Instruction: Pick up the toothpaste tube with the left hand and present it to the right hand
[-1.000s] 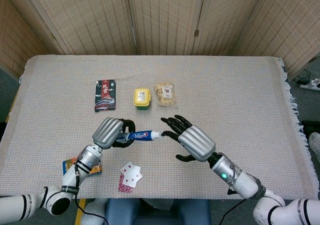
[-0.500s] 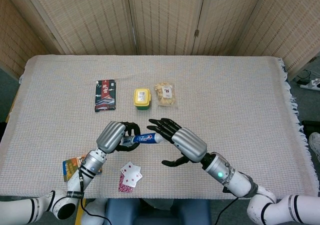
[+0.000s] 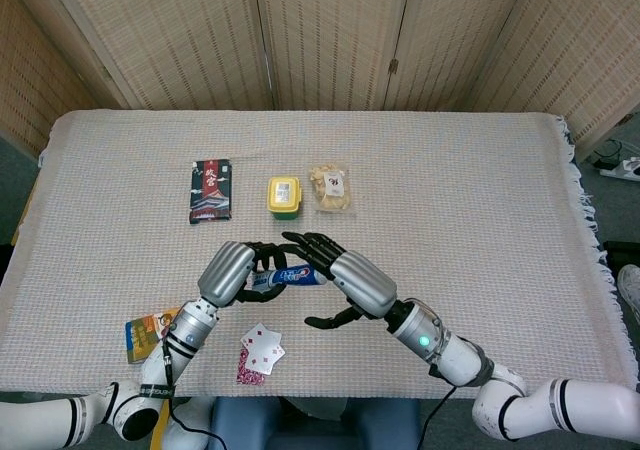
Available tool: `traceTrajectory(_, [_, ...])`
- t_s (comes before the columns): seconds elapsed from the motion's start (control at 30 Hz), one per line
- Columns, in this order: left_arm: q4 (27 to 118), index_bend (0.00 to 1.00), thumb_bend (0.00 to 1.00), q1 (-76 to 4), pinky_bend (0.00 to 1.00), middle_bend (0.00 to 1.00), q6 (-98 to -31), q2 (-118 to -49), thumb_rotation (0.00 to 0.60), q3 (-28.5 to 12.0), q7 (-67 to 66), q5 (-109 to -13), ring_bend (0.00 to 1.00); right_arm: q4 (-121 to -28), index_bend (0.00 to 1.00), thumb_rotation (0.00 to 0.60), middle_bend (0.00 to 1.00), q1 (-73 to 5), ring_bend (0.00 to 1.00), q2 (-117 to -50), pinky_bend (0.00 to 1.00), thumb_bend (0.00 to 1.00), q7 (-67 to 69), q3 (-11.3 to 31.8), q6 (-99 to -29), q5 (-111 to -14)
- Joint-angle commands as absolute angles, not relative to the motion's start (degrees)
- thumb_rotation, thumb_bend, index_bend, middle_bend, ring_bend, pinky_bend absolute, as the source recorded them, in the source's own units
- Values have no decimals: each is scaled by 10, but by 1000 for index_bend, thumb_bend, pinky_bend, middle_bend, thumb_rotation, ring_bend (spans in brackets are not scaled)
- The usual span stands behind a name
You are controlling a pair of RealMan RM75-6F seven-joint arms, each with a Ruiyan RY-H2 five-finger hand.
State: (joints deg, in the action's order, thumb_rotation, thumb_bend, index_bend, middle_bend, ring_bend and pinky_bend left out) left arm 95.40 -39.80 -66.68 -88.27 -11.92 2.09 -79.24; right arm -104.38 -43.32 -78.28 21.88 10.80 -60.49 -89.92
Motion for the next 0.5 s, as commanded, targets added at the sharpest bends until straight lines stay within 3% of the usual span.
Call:
traceTrajectory(0.03, [954, 751, 657, -398, 623, 786, -668, -884, 600, -120, 22, -793, 691, -1038, 0, 600, 0, -436, 0, -791, 0, 263, 236, 111, -611, -901])
traceTrajectory(0.5, [956, 752, 657, -397, 623, 786, -673, -886, 600, -126, 29, -796, 691, -1019, 0, 600, 0, -453, 0, -816, 0, 262, 287, 120, -618, -900])
